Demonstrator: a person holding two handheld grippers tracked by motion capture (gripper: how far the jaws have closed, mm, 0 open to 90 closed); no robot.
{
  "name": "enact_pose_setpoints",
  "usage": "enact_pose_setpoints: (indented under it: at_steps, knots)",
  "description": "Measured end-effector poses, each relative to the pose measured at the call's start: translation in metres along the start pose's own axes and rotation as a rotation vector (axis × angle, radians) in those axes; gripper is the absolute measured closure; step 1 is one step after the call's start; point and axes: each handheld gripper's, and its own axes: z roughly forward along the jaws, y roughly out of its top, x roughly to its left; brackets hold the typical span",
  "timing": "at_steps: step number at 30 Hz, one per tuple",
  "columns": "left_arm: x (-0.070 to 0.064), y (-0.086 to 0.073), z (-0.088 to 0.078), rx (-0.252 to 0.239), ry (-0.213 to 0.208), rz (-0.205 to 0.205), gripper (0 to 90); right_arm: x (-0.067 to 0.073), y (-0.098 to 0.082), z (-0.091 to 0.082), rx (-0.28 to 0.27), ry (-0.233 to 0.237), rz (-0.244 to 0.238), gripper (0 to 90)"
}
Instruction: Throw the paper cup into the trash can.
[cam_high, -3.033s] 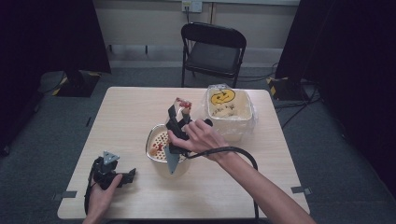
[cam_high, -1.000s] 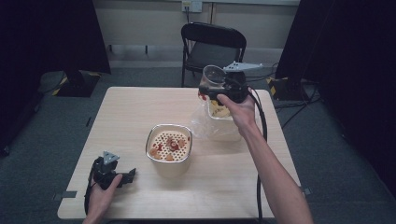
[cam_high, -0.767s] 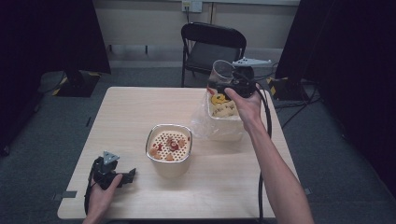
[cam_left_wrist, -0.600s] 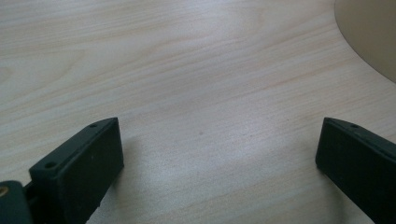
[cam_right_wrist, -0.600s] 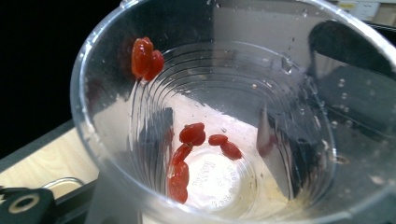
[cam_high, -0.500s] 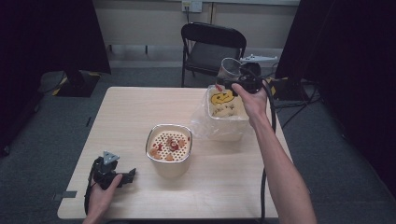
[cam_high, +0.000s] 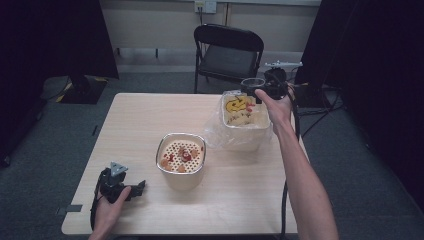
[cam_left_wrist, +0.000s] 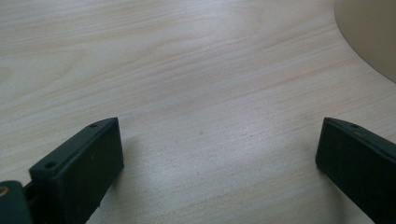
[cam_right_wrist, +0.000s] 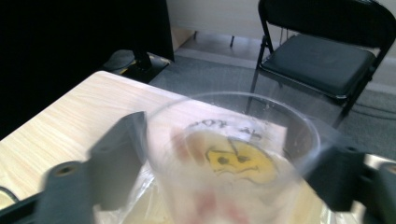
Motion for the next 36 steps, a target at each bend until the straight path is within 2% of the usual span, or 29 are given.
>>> enact_pose_setpoints:
  at_steps: [9, 11, 14, 18, 19, 22, 24, 28, 31, 34, 35, 36]
  knots:
    - [0.000, 0.000, 0.000, 0.000, 0.000, 0.000, 0.3, 0.004, 0.000, -0.003, -0.010, 0.014, -0.013, 20.5]
    - [0.000, 0.000, 0.000, 0.000, 0.000, 0.000, 0.2, 0.006, -0.003, -0.007, 0.004, 0.008, -0.020, 21.0]
    - [0.000, 0.000, 0.000, 0.002, -0.006, -0.002, 0.0, 0.009, -0.009, -0.014, 0.007, 0.037, -0.023, 21.2]
    - [0.000, 0.000, 0.000, 0.002, -0.005, -0.002, 0.0, 0.017, -0.013, -0.022, 0.001, 0.052, -0.046, 22.8]
    - [0.000, 0.000, 0.000, 0.002, -0.005, -0.003, 0.0, 0.029, -0.017, -0.031, 0.002, 0.046, -0.093, 23.4]
    - [0.000, 0.000, 0.001, 0.001, -0.006, -0.006, 0.0, 0.036, -0.022, -0.040, -0.008, 0.059, -0.116, 23.6]
    - [0.000, 0.000, 0.001, 0.001, -0.006, -0.005, 0.0, 0.043, -0.028, -0.047, -0.009, 0.060, -0.142, 23.7]
    - [0.000, 0.000, 0.001, 0.000, -0.006, -0.005, 0.0, 0.051, -0.043, -0.059, -0.005, 0.111, -0.154, 25.8]
    - [0.000, 0.000, 0.001, 0.000, -0.005, -0.006, 0.0, 0.056, -0.059, -0.069, 0.010, 0.122, -0.174, 24.5]
    - [0.000, 0.000, 0.001, 0.001, -0.005, -0.006, 0.0, 0.059, -0.068, -0.073, 0.015, 0.115, -0.182, 24.3]
    - [0.000, 0.000, 0.001, 0.000, -0.005, -0.006, 0.0, 0.063, -0.079, -0.076, 0.023, 0.085, -0.172, 23.9]
    - [0.000, 0.000, 0.001, 0.000, -0.006, -0.006, 0.0, 0.063, -0.079, -0.076, 0.023, 0.085, -0.172, 23.9]
